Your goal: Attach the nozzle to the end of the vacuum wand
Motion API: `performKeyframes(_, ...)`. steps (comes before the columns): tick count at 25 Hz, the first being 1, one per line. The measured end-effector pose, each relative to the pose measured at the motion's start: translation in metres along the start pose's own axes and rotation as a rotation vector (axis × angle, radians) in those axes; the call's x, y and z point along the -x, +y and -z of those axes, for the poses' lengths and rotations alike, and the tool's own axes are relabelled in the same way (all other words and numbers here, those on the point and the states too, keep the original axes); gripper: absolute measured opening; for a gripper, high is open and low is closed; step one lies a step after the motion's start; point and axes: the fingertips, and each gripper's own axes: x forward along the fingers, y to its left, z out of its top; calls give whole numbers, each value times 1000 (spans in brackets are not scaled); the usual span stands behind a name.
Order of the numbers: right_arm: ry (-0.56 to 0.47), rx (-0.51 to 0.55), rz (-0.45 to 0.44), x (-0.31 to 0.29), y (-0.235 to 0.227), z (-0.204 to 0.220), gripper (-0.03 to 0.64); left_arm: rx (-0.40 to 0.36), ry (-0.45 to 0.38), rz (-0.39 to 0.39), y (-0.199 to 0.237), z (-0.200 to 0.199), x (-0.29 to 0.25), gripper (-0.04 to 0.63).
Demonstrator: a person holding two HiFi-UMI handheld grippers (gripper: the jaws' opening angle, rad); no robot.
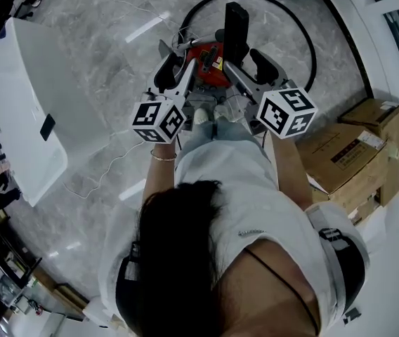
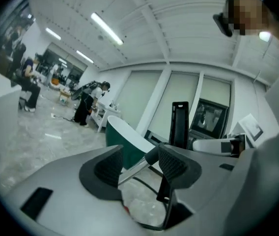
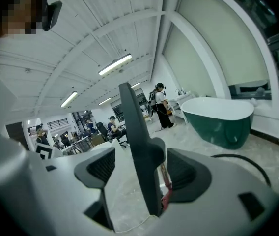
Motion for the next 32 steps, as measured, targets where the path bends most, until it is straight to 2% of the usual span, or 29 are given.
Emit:
performKeyframes(4,-51,69,55,13,-1,-16,319,-206,-15,-129,-16,-20,9,227)
performKeyframes(6,-75,80,69,19,1,-23,319,-249,-22,-157,-25,-27,11,226)
performKeyframes(8,-93,104,73,23,5,-28,319,-243,-23,-169,-33,-33,13,224)
performKeyframes(12,-137,167,100,32,13,-40,318,-234,-53,-185,-48,-52,21,163)
performKeyframes(16,-169,185,108,37,21,-50,318,-298,-70,-205,-60,-66,25,100)
performKeyframes(18,-180,212,123,38,25,-54,304,-331,-68,-216,-63,-69,25,35)
performKeyframes(21,-201,230,139,40,30,-61,249,-336,-63,-207,-68,-69,23,16)
performKeyframes(24,-224,250,170,44,33,-67,192,-304,-67,-201,-73,-72,23,12)
performKeyframes(28,-255,307,250,52,33,-71,75,-289,-64,-195,-81,-72,23,12)
performKeyframes(32,-242,329,274,52,34,-69,32,-289,-76,-150,-93,-69,20,12)
